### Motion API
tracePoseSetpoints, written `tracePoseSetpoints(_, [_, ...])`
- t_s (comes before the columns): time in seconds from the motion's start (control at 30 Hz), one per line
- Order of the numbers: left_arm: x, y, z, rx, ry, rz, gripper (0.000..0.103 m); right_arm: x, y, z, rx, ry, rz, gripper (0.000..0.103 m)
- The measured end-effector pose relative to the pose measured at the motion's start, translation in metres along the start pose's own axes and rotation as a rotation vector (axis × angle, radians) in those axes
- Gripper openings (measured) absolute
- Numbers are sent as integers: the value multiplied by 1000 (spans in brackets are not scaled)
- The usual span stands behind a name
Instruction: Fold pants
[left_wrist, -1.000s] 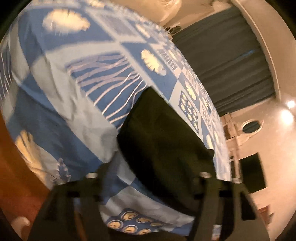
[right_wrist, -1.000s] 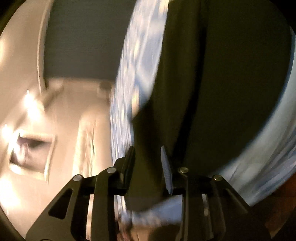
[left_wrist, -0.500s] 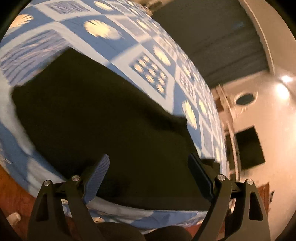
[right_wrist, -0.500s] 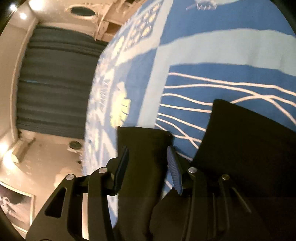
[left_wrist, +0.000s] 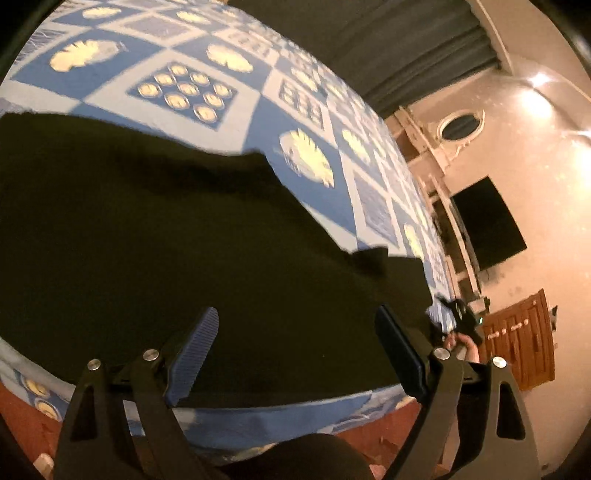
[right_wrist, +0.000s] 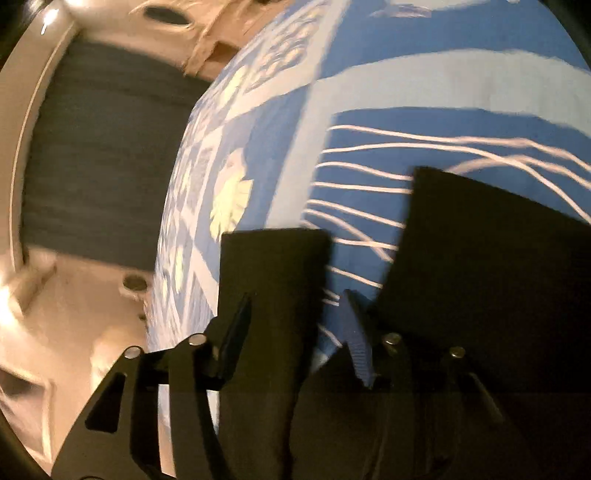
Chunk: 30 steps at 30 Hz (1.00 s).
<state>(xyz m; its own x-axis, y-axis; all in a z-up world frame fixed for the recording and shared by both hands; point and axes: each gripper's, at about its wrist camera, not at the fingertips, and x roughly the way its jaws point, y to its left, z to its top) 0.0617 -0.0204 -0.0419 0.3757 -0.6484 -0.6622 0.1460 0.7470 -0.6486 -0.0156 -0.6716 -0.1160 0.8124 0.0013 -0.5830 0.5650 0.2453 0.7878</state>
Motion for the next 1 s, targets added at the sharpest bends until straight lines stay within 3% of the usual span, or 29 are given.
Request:
tracePoseSetpoints(0.03, [4,-2,-3,2,11,-1,85,5,2,1,-9,8,4,50])
tracePoseSetpoints(0.1, [11,-2,-6,3,24,-4,85,11,5,3,-42,23,-21,31])
tracePoseSetpoints(0.13, [15,-3,-8,-3,36,-1,85,14,2,4,-27,55,11,7])
tracePoseSetpoints(0.23, [23,-2,-16,-28,53,-8,85,-3,1,7,6,53,78,7])
tracePoseSetpoints(0.43, [37,-17,-32,18,70,0,85,-66,34,11,-101,45,198,7])
tracePoseSetpoints(0.53, [40,-28,-40,36,78,-22,85,-106,34,12,-150,14,215,7])
tracePoseSetpoints(0.73, [51,-43,-52,65,103,-41,85,-146,-28,8,-121,30,118,6])
tracePoseSetpoints(0.87, [56,-47,-57,67,112,-39,85,-139,-81,-3,-22,78,48,6])
tracePoseSetpoints(1.0, [55,-49,-59,68,109,-39,85,-137,-107,-5,29,97,43,6])
